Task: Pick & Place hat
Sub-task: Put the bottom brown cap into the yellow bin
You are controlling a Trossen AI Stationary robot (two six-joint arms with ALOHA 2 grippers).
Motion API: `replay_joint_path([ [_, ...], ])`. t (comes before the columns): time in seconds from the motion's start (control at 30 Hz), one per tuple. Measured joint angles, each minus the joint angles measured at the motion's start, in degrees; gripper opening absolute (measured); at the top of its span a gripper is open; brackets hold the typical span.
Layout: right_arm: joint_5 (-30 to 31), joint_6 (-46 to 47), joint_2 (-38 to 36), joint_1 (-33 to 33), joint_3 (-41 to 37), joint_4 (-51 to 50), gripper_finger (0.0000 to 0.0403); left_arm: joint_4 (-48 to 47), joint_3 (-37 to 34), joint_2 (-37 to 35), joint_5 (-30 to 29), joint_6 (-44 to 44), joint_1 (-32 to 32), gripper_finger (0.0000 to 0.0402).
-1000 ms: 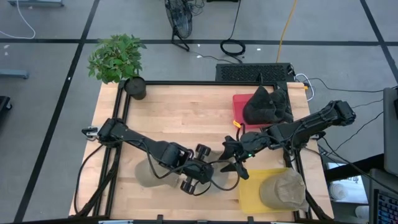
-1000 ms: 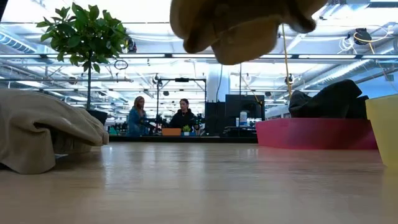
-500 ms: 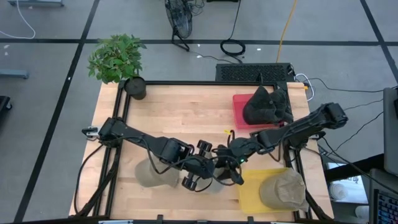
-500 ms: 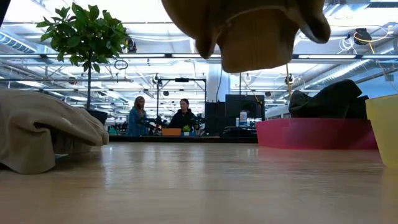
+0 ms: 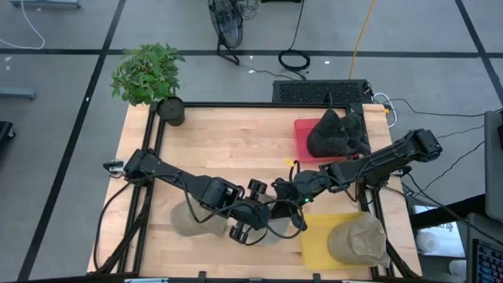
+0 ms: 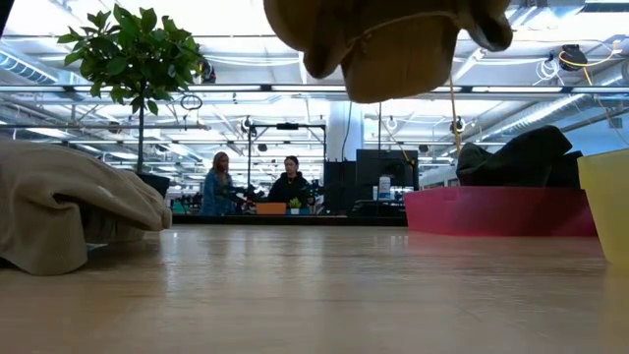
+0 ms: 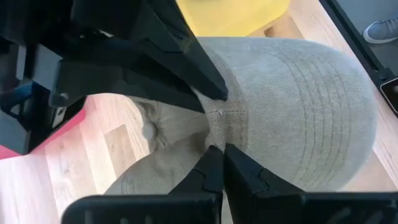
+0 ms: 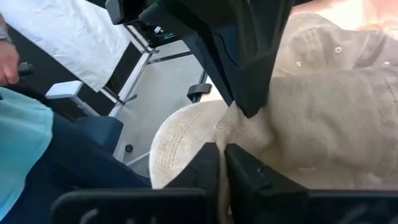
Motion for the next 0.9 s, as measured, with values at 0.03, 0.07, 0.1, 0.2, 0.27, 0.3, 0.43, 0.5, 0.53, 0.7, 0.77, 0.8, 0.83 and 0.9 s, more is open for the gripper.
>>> replay_joint_path([
  [0.03, -0.57, 0.0, 0.0, 0.02, 0.0, 0.02, 0.0007, 0.2, 0.0, 0.0, 0.02, 0.08, -0.02, 0.0007],
  [0.07, -0.66, 0.12, 0.0, 0.08, 0.0, -0.01, 0.0005, 0.22, 0.0, 0.0, 0.0, 0.12, -0.02, 0.0005],
  [0.1, -0.51, 0.46, 0.0, 0.13, 0.0, -0.11, 0.0007, 0.23, 0.0, 0.0, 0.0, 0.18, 0.03, 0.0004],
  [0.2, -0.17, 0.58, 0.0, 0.13, 0.0, -0.28, 0.0011, 0.13, 0.0, 0.0, -0.08, 0.18, 0.22, 0.0009],
  [0.27, 1.34, 0.61, -0.02, 0.16, 0.0, -0.4, 0.0009, -0.13, -0.02, 0.0, -0.33, -0.52, 0.22, 0.0016],
  [0.3, 2.29, 0.62, -0.02, 0.19, 0.0, -0.57, 0.0006, -0.15, -0.02, 0.0, -0.46, -1.04, 0.22, 0.0019],
  [0.43, 7.41, 0.55, -0.02, 0.3, 0.0, -0.76, 0.0004, -0.33, -0.02, 0.0, -0.85, -2.46, 0.22, 0.0023],
  [0.5, 9.2, 0.04, -0.02, 0.28, 0.0, -0.81, 0.0003, -0.6, -0.07, -0.3, -0.87, -2.91, 0.24, 0.0024],
  [0.53, 10.04, -0.36, -0.02, 0.24, 0.0, -0.83, 0.0003, -0.56, -0.07, -0.39, -0.9, -3.44, 0.24, 0.0024],
  [0.7, 12.64, -1.38, -0.04, 0.13, 0.0, -2.34, 0.0002, -0.93, -0.09, -0.66, -1.01, -8.88, 0.94, 0.0026],
  [0.77, 13.03, -1.4, -0.04, 0.03, 0.0, -2.84, 0.0002, -0.99, -0.11, -0.95, -0.77, -11.52, 1.44, 0.0033],
  [0.8, 13.21, -1.36, -0.04, 0.02, 0.0, -3.2, 0.0002, -0.6, -0.11, -1.17, -0.31, -12.62, 1.65, 0.004],
  [0.83, 13.3, -1.35, -0.04, 0.02, 0.0, -3.53, 0.0002, -0.38, -0.09, -1.53, -0.15, -13.52, 1.78, 0.005],
  [0.9, 13.3, -1.33, -0.04, -0.03, -0.02, -3.68, 0.0001, -0.16, -0.1, -2.07, -0.22, -15.06, 1.85, 0.0074],
])
